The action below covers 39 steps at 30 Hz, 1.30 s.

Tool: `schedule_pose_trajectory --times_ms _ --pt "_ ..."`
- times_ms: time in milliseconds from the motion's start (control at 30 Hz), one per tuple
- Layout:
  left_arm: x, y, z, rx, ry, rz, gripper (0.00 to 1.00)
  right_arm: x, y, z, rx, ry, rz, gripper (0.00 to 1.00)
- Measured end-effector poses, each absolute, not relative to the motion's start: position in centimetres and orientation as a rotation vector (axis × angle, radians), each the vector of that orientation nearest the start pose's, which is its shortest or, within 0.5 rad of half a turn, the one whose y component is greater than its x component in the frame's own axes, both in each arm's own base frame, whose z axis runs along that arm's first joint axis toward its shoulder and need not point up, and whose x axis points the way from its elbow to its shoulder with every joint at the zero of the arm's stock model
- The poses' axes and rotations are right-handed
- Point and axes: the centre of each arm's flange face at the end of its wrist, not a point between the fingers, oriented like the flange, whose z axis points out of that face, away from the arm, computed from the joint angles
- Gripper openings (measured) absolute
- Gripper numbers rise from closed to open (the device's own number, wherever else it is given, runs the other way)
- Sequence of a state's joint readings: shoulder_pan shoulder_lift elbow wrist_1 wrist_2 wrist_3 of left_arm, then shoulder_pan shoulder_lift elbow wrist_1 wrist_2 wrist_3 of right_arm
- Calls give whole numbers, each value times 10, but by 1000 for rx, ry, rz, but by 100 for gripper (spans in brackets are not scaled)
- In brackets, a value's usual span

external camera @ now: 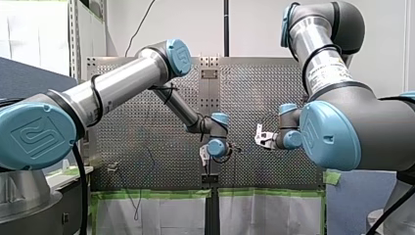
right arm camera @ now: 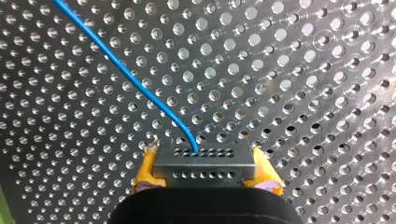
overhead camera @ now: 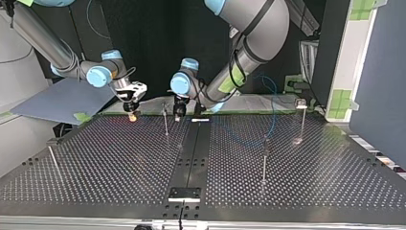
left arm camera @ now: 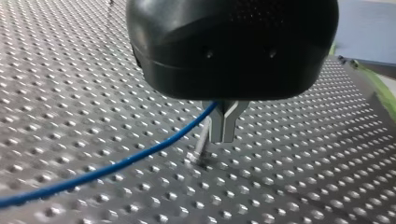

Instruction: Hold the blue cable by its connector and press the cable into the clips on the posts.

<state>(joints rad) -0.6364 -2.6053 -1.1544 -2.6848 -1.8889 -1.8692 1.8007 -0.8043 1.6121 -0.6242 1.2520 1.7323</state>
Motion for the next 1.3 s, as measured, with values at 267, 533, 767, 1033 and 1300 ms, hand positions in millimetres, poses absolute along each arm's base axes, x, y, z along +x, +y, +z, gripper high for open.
schedule_pose_trajectory --times_ms 267,533,767,1033,1300 --pt "566 -539 35 49 1763 -396 0 306 -595 75 1680 -1200 1617 0" --pt "581 -542 53 27 1738 -394 0 305 -607 79 1641 -1198 1603 0" --pt "588 -540 58 19 1733 -390 0 302 -621 75 1612 -1207 1573 0" --pt "590 -534 56 22 1749 -372 0 297 -633 81 1573 -1213 1547 0" --pt "587 -532 55 40 1772 -338 5 298 -632 81 1589 -1212 1551 0"
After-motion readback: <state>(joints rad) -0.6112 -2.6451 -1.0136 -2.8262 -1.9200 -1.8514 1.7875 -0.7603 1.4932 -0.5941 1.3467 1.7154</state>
